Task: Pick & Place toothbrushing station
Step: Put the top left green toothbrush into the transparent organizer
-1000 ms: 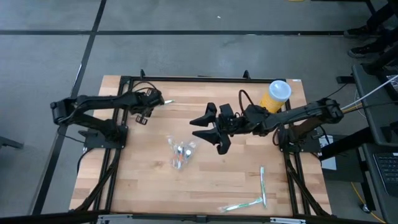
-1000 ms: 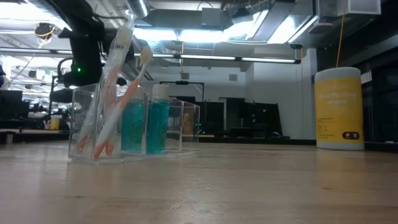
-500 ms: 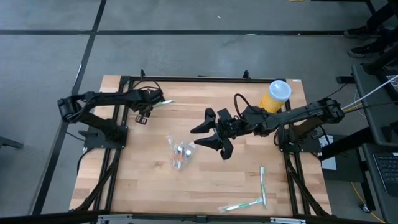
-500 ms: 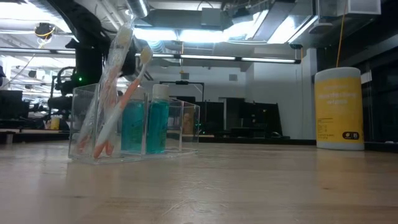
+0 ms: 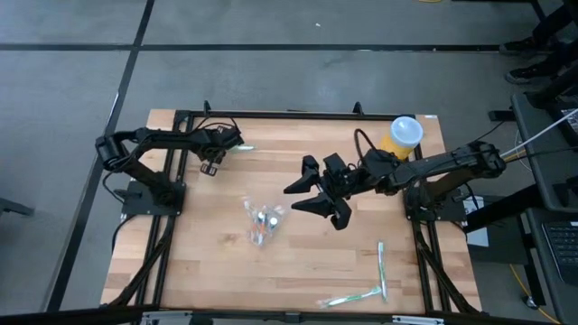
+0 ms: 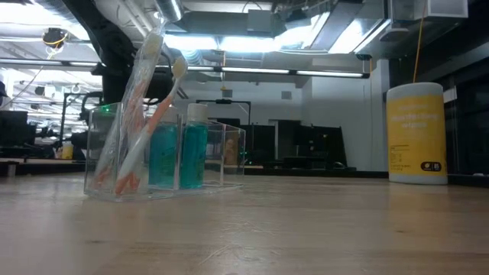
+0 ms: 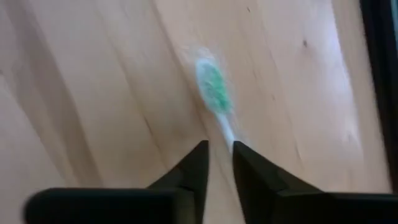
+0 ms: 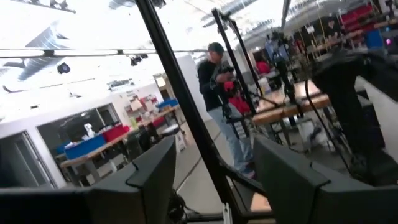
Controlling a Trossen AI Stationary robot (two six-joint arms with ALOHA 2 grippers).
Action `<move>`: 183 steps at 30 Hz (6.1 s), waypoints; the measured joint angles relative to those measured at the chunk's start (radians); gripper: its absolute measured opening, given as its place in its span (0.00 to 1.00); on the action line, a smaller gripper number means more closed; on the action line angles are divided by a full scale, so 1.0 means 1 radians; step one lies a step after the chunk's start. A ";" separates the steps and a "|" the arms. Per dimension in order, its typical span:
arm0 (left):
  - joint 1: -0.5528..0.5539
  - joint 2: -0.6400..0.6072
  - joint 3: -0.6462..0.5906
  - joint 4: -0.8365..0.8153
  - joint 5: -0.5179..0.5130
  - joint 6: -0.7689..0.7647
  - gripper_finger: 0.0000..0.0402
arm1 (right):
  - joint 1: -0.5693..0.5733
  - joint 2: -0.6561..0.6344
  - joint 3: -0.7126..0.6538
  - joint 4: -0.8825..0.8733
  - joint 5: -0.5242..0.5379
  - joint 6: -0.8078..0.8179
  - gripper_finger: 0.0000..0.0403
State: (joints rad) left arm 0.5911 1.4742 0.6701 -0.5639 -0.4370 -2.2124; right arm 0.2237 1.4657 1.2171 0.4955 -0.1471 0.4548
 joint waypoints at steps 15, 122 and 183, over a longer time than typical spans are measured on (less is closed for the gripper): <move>-0.040 -0.037 0.000 0.136 0.030 0.060 0.20 | -0.014 -0.027 0.000 0.004 -0.015 -0.036 0.54; -0.785 -0.148 0.528 0.704 0.188 1.927 0.01 | -0.168 -0.162 0.000 -0.295 -0.068 -0.020 0.54; -0.945 -0.466 0.529 0.538 -0.479 2.305 0.48 | -0.157 -0.094 0.001 -0.340 -0.085 -0.189 0.00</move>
State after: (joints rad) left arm -0.3541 1.0079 1.1988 -0.0261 -0.9162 0.0923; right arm 0.0666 1.3720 1.2179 0.1555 -0.2317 0.2660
